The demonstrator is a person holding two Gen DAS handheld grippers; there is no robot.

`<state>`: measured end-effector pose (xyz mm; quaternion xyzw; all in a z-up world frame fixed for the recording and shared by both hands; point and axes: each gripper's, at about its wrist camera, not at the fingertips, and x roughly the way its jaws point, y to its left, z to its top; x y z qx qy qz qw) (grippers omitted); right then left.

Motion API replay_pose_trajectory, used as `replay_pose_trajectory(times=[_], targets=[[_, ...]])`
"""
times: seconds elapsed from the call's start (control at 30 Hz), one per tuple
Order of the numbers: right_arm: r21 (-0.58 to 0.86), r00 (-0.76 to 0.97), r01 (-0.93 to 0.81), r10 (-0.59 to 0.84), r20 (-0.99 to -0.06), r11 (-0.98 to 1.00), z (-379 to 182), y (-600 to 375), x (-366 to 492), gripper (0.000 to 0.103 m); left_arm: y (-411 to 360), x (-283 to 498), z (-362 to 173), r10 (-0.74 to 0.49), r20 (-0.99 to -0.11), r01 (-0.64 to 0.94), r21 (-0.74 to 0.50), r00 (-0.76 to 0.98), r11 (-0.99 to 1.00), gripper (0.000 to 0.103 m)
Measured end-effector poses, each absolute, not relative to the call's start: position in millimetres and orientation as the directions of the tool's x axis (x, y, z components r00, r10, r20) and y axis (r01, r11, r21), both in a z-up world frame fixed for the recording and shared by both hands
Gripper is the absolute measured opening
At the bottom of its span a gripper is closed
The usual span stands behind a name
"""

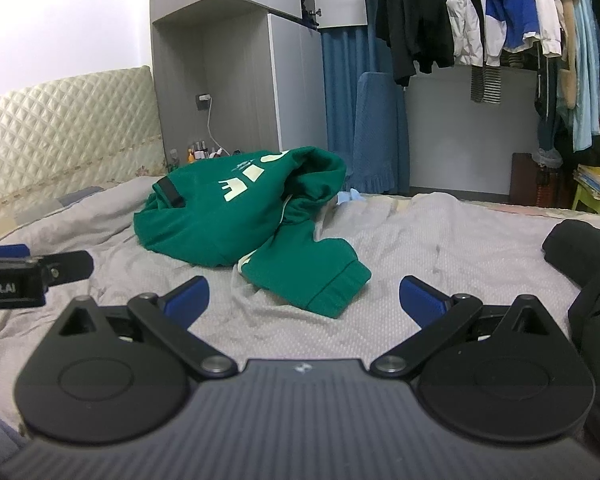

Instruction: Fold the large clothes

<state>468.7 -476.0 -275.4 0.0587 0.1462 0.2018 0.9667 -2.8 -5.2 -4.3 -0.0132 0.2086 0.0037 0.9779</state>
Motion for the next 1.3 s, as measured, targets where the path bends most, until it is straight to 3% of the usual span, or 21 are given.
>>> replay_pose_trajectory(times=[1.3], targets=[[0.146,0.868,-0.38,0.406,-0.284,0.914,-278.6,-466.3,470.7,0.103,-0.2,-3.3,-9.7,-0.01,-0.406,-0.011,-0.05,0.914,0.999,0.103]])
